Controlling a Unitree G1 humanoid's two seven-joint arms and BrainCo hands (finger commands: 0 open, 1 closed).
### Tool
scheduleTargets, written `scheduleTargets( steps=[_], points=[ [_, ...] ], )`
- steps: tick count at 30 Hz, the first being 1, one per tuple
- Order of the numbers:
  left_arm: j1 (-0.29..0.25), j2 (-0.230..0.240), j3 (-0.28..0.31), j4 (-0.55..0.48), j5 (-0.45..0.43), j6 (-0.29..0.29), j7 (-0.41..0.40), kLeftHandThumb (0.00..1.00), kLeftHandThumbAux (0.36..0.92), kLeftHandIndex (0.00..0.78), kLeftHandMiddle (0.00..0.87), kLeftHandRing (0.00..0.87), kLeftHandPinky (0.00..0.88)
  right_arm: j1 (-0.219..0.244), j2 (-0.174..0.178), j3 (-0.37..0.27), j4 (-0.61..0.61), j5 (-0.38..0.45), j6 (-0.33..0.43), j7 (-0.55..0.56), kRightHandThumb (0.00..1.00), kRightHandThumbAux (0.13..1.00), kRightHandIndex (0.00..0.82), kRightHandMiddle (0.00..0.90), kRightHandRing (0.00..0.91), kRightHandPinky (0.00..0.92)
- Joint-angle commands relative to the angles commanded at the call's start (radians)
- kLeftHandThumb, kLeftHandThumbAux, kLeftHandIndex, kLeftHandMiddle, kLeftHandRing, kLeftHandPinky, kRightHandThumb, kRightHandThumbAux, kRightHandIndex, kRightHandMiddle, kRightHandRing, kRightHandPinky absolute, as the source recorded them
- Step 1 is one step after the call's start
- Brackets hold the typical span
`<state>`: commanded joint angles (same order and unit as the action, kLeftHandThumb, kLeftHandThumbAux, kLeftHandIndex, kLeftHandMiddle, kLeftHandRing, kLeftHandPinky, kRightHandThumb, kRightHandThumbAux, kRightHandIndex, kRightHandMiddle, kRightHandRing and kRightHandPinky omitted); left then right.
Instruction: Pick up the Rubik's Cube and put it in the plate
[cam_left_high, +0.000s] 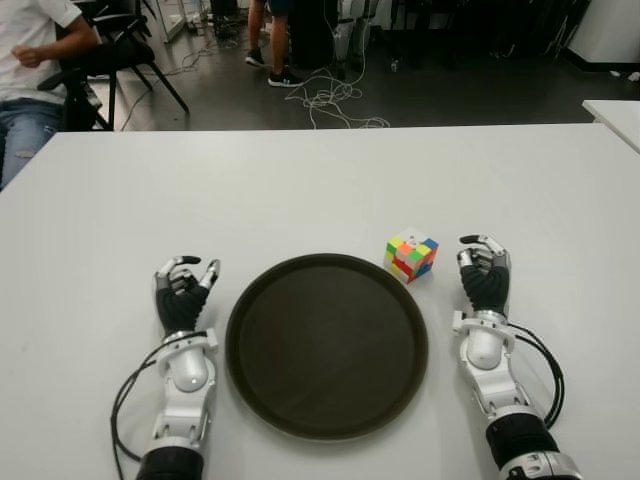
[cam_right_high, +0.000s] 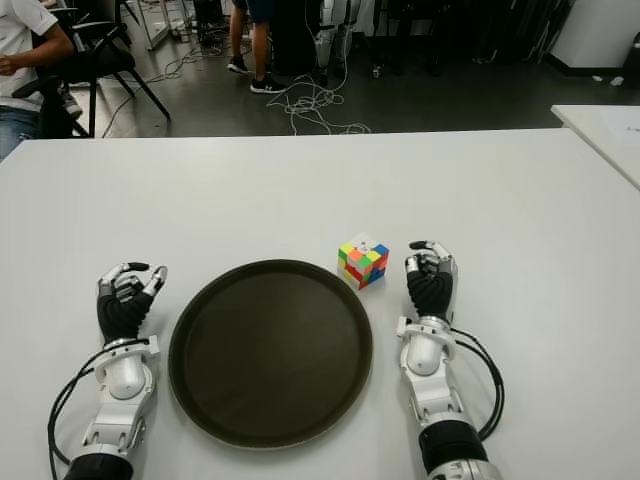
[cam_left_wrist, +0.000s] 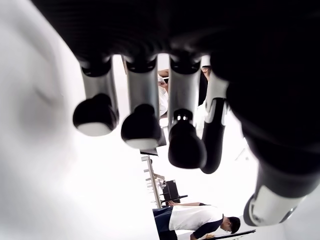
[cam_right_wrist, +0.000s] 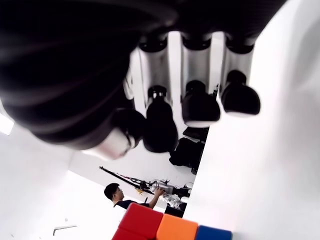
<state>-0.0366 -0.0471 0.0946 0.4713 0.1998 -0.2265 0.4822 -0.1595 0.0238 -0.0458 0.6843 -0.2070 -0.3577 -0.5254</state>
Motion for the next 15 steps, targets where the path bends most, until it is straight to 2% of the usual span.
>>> scheduleTargets(
  steps=[4,8,9,10,12,14,15],
  points=[
    [-0.001,0.001,0.001,0.0,-0.001,0.003,-0.004,0.722,0.696,0.446,0.828,0.844,0.855,0.001,0.015,-0.023,-0.011,0.057,-0.001,0.045,0.716,0.712,0.441,0.803,0.817,0.818],
    [-0.002,0.0,0.003,0.001,-0.008,0.004,-0.009,0.722,0.696,0.446,0.829,0.844,0.856,0.001,0.015,-0.031,-0.017,0.086,0.003,0.08,0.706,0.718,0.436,0.731,0.75,0.745],
    [-0.003,0.0,0.003,0.001,-0.009,0.003,-0.01,0.722,0.696,0.446,0.829,0.844,0.856,0.002,0.014,-0.031,-0.02,0.087,0.004,0.083,0.7,0.721,0.433,0.667,0.68,0.66],
    [-0.003,0.001,0.003,0.003,-0.009,0.001,-0.011,0.722,0.696,0.446,0.829,0.845,0.856,0.003,0.012,-0.029,-0.021,0.081,0.004,0.081,0.698,0.722,0.432,0.644,0.655,0.63],
    [-0.003,0.003,0.002,0.006,-0.006,-0.001,-0.011,0.722,0.696,0.446,0.829,0.845,0.857,0.005,0.008,-0.025,-0.021,0.067,0.001,0.074,0.682,0.729,0.423,0.512,0.515,0.467],
    [-0.002,0.006,0.0,0.009,-0.002,-0.001,-0.009,0.722,0.696,0.446,0.829,0.845,0.857,0.001,-0.002,-0.02,-0.01,0.05,-0.009,0.069,0.673,0.734,0.414,0.424,0.423,0.386],
    [-0.002,0.006,0.0,0.01,0.0,0.001,-0.009,0.723,0.696,0.446,0.829,0.846,0.859,-0.002,-0.008,-0.018,-0.001,0.043,-0.015,0.068,0.431,0.723,0.32,0.327,0.322,0.279]
  ],
)
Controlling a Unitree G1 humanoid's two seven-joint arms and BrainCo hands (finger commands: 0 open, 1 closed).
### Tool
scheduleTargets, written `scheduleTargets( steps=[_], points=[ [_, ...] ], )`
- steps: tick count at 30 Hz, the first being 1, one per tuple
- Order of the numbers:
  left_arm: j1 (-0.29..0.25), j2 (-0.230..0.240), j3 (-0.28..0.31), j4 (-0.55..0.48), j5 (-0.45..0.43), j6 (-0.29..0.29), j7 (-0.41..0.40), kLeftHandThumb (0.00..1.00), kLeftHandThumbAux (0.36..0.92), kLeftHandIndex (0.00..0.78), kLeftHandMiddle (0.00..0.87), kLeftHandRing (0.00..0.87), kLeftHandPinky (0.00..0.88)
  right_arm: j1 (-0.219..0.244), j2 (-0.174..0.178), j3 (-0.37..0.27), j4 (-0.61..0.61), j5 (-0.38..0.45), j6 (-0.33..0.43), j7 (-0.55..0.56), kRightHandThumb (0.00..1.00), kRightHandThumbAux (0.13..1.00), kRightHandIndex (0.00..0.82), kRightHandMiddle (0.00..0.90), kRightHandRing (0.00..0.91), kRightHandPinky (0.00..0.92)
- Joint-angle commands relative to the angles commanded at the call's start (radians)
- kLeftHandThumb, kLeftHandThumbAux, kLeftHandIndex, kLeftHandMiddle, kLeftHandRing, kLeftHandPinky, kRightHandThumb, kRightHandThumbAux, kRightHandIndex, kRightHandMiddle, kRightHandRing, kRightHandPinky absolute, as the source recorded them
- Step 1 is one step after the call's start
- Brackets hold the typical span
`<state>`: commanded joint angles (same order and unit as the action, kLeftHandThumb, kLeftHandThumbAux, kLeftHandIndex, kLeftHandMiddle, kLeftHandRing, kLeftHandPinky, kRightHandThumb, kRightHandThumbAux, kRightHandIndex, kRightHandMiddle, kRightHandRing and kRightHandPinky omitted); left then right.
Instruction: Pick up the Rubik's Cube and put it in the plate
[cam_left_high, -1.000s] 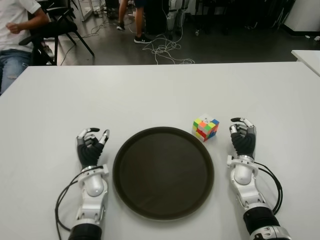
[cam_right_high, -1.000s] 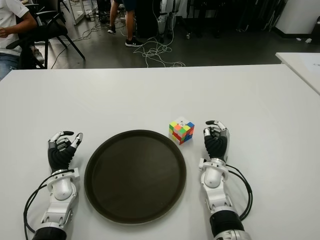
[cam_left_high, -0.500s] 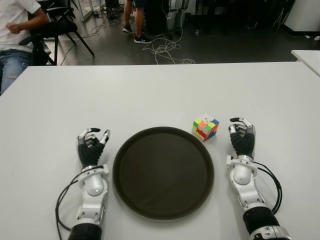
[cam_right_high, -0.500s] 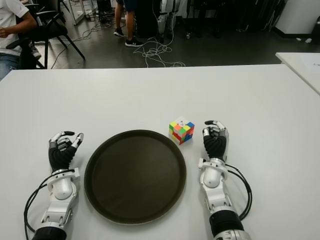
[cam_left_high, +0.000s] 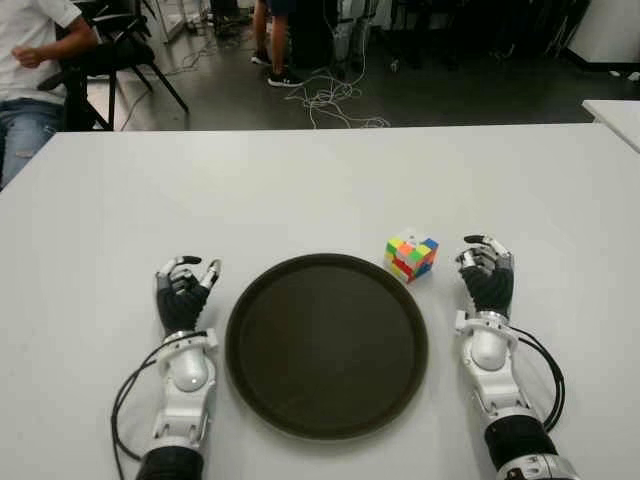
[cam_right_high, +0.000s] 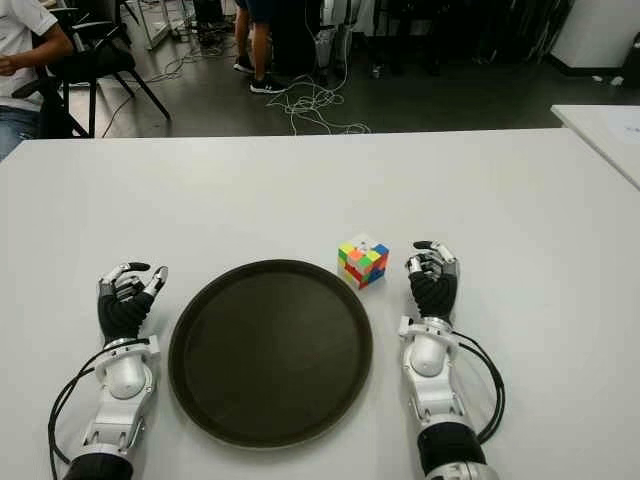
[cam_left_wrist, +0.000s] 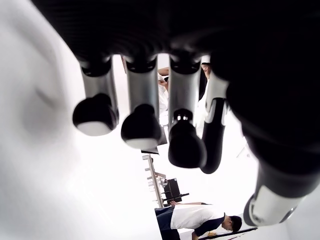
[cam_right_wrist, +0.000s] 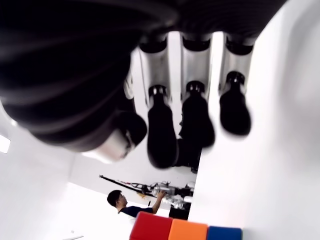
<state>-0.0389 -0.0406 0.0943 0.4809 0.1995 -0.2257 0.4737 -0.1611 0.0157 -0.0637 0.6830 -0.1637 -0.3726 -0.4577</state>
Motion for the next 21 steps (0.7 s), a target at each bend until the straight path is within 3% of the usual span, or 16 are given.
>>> scheduleTargets(
  steps=[3,6,11,21],
  points=[
    [0.0,0.003,-0.003,0.002,0.005,0.003,0.002,0.723,0.695,0.446,0.829,0.848,0.861,-0.009,-0.015,0.009,0.025,-0.014,-0.015,0.007,0.141,0.702,0.148,0.143,0.133,0.105],
    [0.001,0.005,-0.005,0.004,0.01,0.002,0.006,0.723,0.695,0.446,0.83,0.849,0.866,-0.011,-0.028,0.022,0.033,-0.033,-0.022,0.004,0.046,0.699,0.062,0.053,0.046,0.034],
    [0.0,0.006,-0.007,0.006,0.018,0.001,0.01,0.722,0.695,0.446,0.832,0.852,0.87,-0.015,-0.048,0.041,0.047,-0.07,-0.037,-0.015,0.007,0.718,0.01,0.008,0.007,0.005],
    [-0.003,0.012,-0.009,0.021,0.028,-0.008,0.017,0.722,0.695,0.445,0.828,0.85,0.866,-0.014,-0.067,0.062,0.056,-0.1,-0.063,-0.04,0.0,0.758,0.0,0.0,0.0,0.0]
  ],
)
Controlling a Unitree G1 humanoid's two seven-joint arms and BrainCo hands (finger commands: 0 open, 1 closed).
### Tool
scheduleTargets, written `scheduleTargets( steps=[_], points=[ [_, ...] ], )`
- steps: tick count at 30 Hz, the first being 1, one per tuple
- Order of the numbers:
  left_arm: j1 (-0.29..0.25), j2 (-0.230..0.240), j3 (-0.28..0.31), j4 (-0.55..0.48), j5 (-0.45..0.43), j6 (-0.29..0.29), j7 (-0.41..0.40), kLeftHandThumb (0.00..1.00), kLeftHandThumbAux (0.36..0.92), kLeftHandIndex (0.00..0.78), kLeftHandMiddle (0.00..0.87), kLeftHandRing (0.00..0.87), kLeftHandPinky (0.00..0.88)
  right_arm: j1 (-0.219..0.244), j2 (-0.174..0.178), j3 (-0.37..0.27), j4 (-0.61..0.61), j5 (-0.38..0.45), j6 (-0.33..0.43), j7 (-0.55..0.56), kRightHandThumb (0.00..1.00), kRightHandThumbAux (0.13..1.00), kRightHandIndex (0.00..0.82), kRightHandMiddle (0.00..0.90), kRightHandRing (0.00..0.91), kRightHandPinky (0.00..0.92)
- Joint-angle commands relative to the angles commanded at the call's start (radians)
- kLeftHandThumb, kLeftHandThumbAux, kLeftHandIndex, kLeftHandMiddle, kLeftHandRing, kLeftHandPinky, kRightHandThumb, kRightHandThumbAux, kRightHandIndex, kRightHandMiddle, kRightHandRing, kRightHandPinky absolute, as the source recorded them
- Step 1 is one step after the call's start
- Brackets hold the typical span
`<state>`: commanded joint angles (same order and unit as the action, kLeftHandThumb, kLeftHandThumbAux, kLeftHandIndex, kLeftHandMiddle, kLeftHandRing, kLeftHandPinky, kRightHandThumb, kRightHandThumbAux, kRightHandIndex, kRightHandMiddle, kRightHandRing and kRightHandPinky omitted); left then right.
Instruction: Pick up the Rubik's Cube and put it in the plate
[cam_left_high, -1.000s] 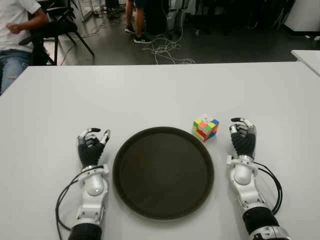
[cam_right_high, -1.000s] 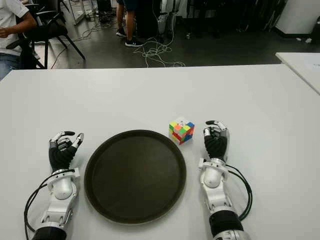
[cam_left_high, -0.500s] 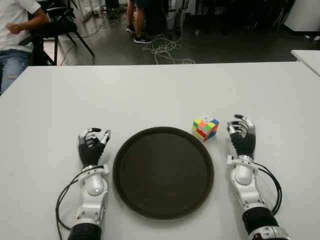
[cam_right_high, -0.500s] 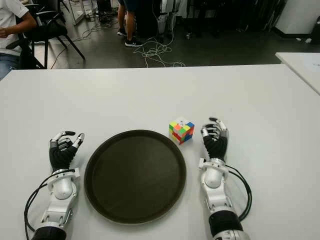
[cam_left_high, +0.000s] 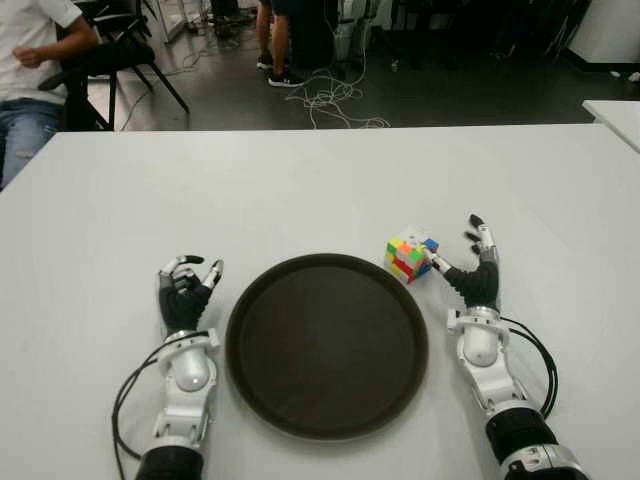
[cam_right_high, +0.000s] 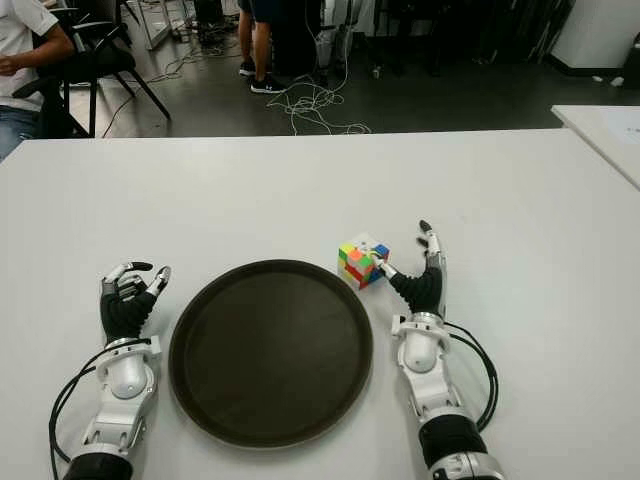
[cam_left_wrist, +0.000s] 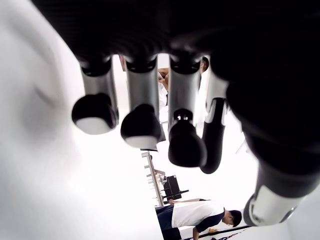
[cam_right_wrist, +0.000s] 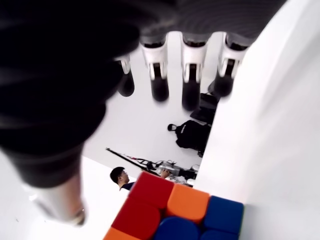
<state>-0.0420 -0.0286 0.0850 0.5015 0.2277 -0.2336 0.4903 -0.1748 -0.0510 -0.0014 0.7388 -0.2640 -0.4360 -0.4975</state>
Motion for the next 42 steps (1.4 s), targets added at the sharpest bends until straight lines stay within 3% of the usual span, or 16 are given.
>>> scheduleTargets(
  steps=[14,28,42],
  points=[
    [-0.002,0.0,0.0,0.023,-0.005,-0.047,0.007,0.721,0.696,0.446,0.829,0.852,0.87,-0.008,-0.007,-0.002,0.023,0.001,-0.004,-0.002,0.0,0.807,0.0,0.0,0.0,0.0],
    [-0.001,-0.014,0.006,0.016,-0.03,-0.053,-0.011,0.721,0.696,0.446,0.828,0.848,0.86,-0.017,-0.011,-0.003,0.046,0.004,0.009,0.007,0.0,0.843,0.0,0.0,0.0,0.0],
    [-0.003,-0.002,-0.017,0.008,0.02,0.024,0.003,0.719,0.697,0.445,0.823,0.843,0.849,-0.021,-0.033,0.012,0.05,0.0,-0.021,0.044,0.0,0.84,0.0,0.0,0.0,0.0]
  ],
)
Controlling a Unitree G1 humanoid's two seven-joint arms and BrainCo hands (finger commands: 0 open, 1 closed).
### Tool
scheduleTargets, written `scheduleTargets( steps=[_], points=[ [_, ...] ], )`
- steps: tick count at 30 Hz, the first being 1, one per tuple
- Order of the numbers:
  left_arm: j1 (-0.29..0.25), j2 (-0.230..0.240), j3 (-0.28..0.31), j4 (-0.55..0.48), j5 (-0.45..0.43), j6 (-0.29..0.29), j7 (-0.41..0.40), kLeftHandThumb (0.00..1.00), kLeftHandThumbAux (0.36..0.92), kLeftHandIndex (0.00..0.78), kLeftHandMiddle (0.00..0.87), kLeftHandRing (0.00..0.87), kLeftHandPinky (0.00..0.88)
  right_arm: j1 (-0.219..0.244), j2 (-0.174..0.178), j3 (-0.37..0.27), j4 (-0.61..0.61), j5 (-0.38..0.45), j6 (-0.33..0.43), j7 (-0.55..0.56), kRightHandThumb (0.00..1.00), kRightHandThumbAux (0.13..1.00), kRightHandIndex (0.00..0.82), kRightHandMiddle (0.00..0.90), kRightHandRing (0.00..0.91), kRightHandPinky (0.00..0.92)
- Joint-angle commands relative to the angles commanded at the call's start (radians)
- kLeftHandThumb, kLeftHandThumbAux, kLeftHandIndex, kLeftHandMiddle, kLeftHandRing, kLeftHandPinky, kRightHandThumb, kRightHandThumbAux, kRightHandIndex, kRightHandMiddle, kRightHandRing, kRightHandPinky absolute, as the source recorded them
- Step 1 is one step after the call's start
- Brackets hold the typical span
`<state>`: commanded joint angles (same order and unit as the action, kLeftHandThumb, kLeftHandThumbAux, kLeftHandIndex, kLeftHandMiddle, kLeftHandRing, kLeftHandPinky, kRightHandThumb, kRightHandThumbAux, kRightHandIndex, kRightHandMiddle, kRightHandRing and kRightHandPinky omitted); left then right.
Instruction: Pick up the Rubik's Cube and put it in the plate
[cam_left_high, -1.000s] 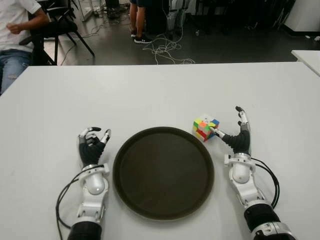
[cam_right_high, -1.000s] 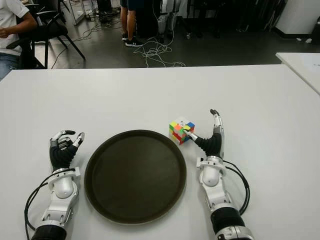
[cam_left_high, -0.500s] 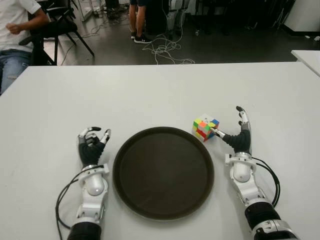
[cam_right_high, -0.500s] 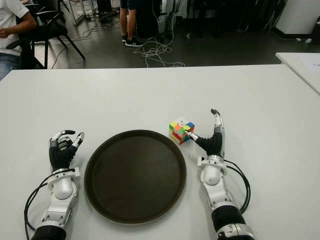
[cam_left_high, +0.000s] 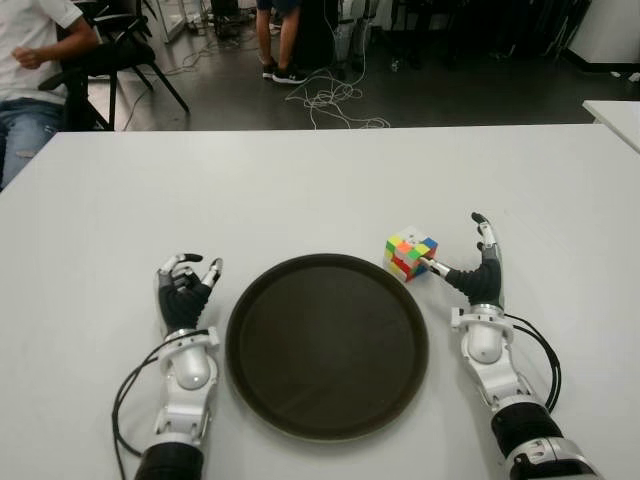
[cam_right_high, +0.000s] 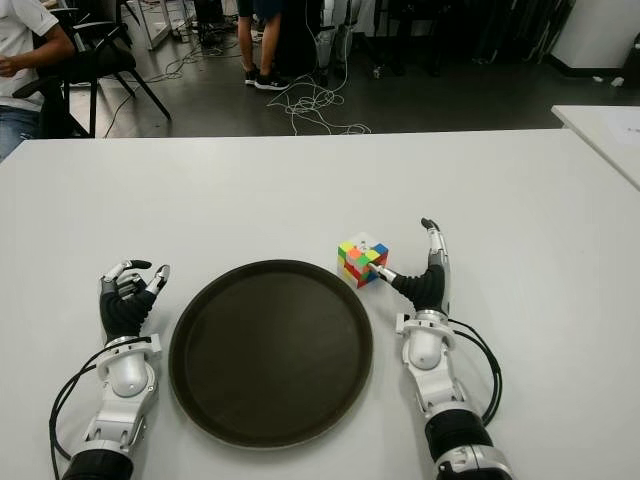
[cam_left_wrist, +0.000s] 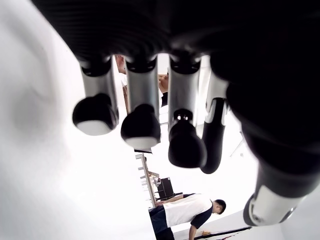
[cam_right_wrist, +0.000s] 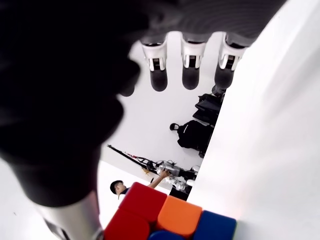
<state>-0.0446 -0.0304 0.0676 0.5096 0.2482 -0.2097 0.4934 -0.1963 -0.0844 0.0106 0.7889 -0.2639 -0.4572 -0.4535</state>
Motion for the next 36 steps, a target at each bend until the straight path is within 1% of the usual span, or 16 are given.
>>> scheduleTargets(
  steps=[8,11,14,17,23,27,29,30,31,33,35,36],
  points=[
    [0.006,0.001,-0.013,-0.011,0.013,0.006,-0.002,0.72,0.697,0.445,0.821,0.843,0.85,-0.003,-0.032,0.031,-0.008,-0.029,-0.061,0.011,0.0,0.834,0.0,0.0,0.0,0.0],
    [0.004,0.003,-0.017,-0.001,0.021,-0.004,0.009,0.72,0.697,0.444,0.822,0.845,0.854,-0.01,-0.049,0.044,0.006,-0.042,-0.106,0.015,0.0,0.848,0.0,0.0,0.0,0.0],
    [0.004,0.005,-0.02,0.003,0.025,-0.012,0.014,0.719,0.697,0.444,0.824,0.847,0.858,-0.018,-0.062,0.051,0.017,-0.051,-0.134,0.021,0.0,0.866,0.0,0.0,0.0,0.0],
    [0.004,0.005,-0.023,0.008,0.025,-0.027,0.017,0.719,0.697,0.445,0.826,0.846,0.858,-0.048,-0.09,0.058,0.013,-0.059,-0.144,0.049,0.0,0.879,0.0,0.0,0.0,0.0],
    [0.002,0.003,-0.023,0.012,0.017,-0.032,0.011,0.72,0.697,0.446,0.822,0.839,0.845,-0.061,-0.112,0.069,-0.027,-0.068,-0.126,0.085,0.0,0.894,0.0,0.0,0.0,0.0],
    [0.001,0.003,-0.024,0.019,0.008,-0.033,-0.002,0.72,0.697,0.445,0.82,0.838,0.84,-0.085,-0.142,0.079,-0.051,-0.093,-0.109,0.103,0.0,0.891,0.0,0.0,0.0,0.0],
    [0.001,0.003,-0.024,0.02,0.007,-0.034,-0.003,0.72,0.697,0.445,0.82,0.838,0.839,-0.087,-0.147,0.08,-0.057,-0.099,-0.106,0.105,0.0,0.889,0.0,0.0,0.0,0.0],
    [0.001,0.003,-0.025,0.02,0.006,-0.037,-0.008,0.72,0.697,0.445,0.82,0.839,0.838,-0.086,-0.153,0.082,-0.082,-0.109,-0.098,0.109,0.0,0.888,0.0,0.0,0.0,0.0],
    [0.002,0.004,-0.026,0.02,0.004,-0.039,-0.011,0.72,0.697,0.445,0.821,0.84,0.84,-0.085,-0.158,0.084,-0.101,-0.116,-0.091,0.112,0.0,0.866,0.0,0.0,0.0,0.0],
    [0.001,0.004,-0.027,0.023,0.001,-0.049,-0.018,0.72,0.697,0.445,0.824,0.841,0.845,-0.08,-0.165,0.091,-0.135,-0.138,-0.075,0.109,0.0,0.847,0.0,0.0,0.0,0.0],
    [0.001,0.004,-0.027,0.025,0.001,-0.054,-0.021,0.72,0.697,0.445,0.825,0.842,0.85,-0.076,-0.166,0.094,-0.148,-0.145,-0.066,0.108,0.0,0.838,0.0,0.0,0.0,0.0],
    [0.001,0.004,-0.026,0.027,-0.002,-0.062,-0.023,0.72,0.697,0.445,0.825,0.843,0.851,-0.079,-0.165,0.098,-0.167,-0.153,-0.049,0.112,0.0,0.834,0.0,0.0,0.0,0.0]
  ],
)
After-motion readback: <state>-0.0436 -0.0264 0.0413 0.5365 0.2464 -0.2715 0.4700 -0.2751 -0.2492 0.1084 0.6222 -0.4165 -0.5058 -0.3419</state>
